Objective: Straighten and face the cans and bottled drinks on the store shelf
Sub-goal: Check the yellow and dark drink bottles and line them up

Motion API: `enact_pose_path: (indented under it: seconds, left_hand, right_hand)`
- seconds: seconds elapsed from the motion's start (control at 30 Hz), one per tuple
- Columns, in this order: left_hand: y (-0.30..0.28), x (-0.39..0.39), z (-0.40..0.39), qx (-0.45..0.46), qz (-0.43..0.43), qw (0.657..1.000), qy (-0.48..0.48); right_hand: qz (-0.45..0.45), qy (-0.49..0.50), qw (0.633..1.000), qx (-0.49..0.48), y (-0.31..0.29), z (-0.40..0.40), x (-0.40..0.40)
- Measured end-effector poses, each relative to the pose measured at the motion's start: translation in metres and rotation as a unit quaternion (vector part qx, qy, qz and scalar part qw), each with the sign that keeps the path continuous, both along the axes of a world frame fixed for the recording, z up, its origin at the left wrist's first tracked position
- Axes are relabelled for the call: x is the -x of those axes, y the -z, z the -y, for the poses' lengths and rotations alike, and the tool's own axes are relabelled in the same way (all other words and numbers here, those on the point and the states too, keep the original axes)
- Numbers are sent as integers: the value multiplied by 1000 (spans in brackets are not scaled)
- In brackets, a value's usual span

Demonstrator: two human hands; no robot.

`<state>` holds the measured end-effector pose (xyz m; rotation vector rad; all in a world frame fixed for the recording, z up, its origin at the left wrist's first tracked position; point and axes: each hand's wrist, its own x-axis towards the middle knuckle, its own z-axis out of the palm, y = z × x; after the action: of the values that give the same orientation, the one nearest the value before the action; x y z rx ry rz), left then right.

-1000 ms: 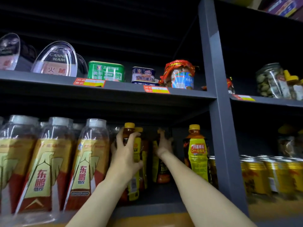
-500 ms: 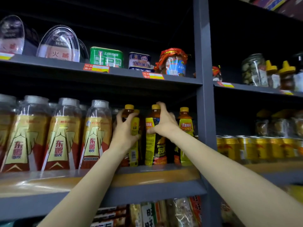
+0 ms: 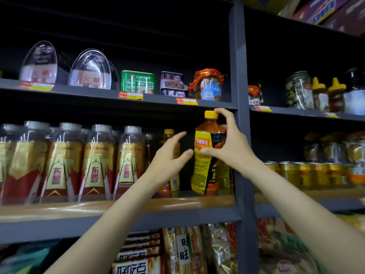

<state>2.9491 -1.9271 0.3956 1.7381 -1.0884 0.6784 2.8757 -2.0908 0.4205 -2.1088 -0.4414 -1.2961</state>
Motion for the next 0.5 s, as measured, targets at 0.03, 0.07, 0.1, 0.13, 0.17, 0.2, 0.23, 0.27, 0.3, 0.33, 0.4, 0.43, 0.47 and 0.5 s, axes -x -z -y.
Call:
enact_pose_path:
  seconds: [0.03,0.07,0.1,0.13,0.17,0.2,0.23,0.27,0.3,0.33,0.4,0.43,0.47,0.5]
  left_hand:
    - [7,6,-3,-18,-32,999,35]
    - [14,10,-6,-35,-56,996,57]
    - [19,13,-8,-48,-67,994,70]
    - [22,14,-10,-56,-71,993,75]
    - [24,15,-12,-54,-75,992,81]
    - [24,16,-14,-42,-86,991,91]
    - [24,18,-17,-21,-105,989,104]
    - [23,19,-21,0,-130,984,118]
    - [24,22,-26,24,-165,976,141]
    - [24,25,-31,56,-218,957,182]
    - [27,37,-34,115,-280,919,251]
    - [29,44,-34,141,-252,928,235]
    - [30,48,-36,159,-184,953,179]
    - [29,51,-39,164,-90,977,100]
  right_hand:
    - [20,-16,1000,-1,4,0,5]
    - [42,-35,999,-4,7,-1,10]
    - [63,-54,996,-14,7,-2,14]
    - [82,-81,993,-31,7,-3,19]
    - [95,-113,988,-54,6,-6,23]
    - [101,-150,980,-85,4,-8,27]
    - [100,-189,969,-122,3,-11,31]
    - [93,-229,955,-163,2,-13,34]
    - [82,-268,938,-203,2,-15,36]
    - [68,-302,920,-239,3,-16,37]
    - [36,-343,893,-290,7,-18,39]
    - [16,-348,887,-304,10,-19,40]
    - [-13,-343,886,-313,12,-21,41]
    - [-50,-338,882,-324,15,-25,43]
